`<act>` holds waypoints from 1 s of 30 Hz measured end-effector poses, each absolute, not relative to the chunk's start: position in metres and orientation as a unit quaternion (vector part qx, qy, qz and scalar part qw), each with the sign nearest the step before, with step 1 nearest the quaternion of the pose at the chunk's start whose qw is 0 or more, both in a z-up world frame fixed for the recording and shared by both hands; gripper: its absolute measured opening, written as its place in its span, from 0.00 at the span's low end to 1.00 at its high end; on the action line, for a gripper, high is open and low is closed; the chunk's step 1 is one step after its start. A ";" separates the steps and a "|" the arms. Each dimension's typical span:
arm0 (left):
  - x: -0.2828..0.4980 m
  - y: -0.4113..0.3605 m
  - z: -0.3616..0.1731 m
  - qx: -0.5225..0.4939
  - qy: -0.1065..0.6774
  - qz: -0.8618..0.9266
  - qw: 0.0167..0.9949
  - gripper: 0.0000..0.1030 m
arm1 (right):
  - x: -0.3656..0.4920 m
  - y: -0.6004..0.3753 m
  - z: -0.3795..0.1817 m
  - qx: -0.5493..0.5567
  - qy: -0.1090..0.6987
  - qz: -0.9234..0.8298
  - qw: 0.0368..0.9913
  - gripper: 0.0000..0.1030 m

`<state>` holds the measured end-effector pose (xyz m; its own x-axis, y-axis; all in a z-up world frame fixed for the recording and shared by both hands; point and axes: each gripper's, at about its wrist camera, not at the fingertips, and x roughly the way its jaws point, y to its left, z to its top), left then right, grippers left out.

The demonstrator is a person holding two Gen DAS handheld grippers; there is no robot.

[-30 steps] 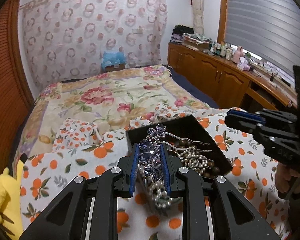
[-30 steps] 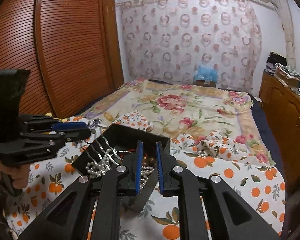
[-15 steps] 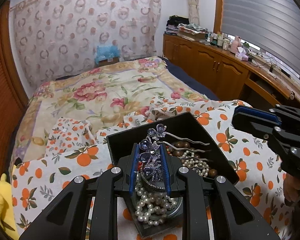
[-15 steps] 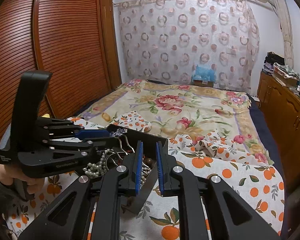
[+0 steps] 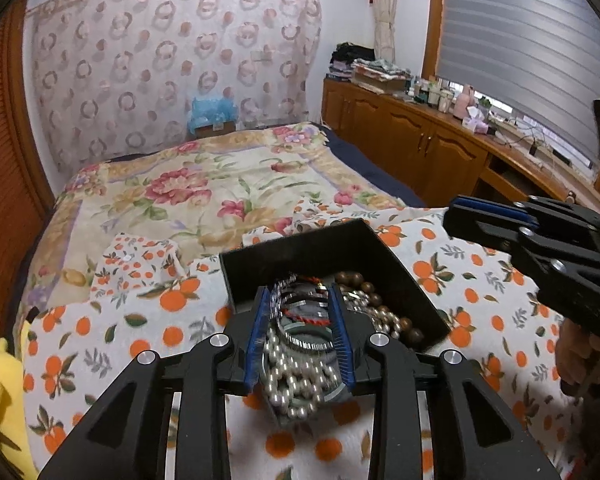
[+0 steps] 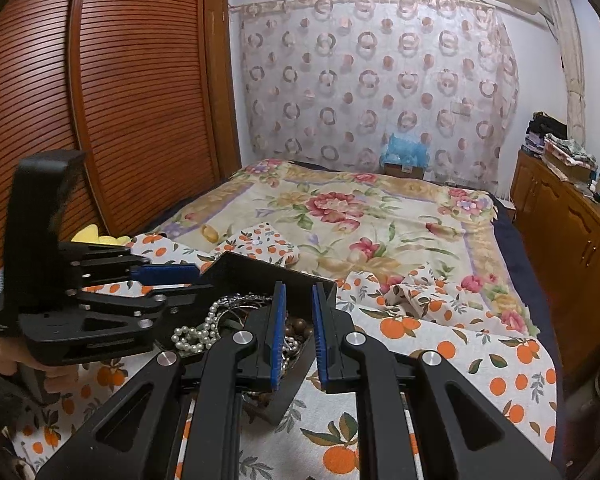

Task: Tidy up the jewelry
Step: 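Lower the hair pins into the box with the left gripper while the right drops the chain in, then move both open grippers back to the gold ring and small earring on the cover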

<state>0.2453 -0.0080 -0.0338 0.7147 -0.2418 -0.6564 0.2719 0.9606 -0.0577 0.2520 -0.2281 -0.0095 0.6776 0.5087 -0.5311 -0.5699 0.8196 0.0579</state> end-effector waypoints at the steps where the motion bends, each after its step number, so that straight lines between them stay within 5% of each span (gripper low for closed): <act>1: 0.240 -0.006 -0.033 0.020 0.350 -0.139 0.926 0.29 | 0.251 -0.228 -0.008 -0.057 0.272 0.296 0.914 0.14; 24: 0.133 0.047 -0.060 -0.008 0.364 -0.095 0.926 0.75 | 0.168 -0.210 -0.013 -0.091 0.280 0.317 0.902 0.15; 28: 0.119 0.051 -0.064 -0.010 0.369 -0.090 0.925 0.76 | 0.154 -0.208 -0.026 -0.097 0.295 0.318 0.896 0.30; 30: 0.111 0.053 -0.067 -0.010 0.373 -0.092 0.923 0.76 | 0.148 -0.206 -0.033 -0.101 0.302 0.322 0.892 0.30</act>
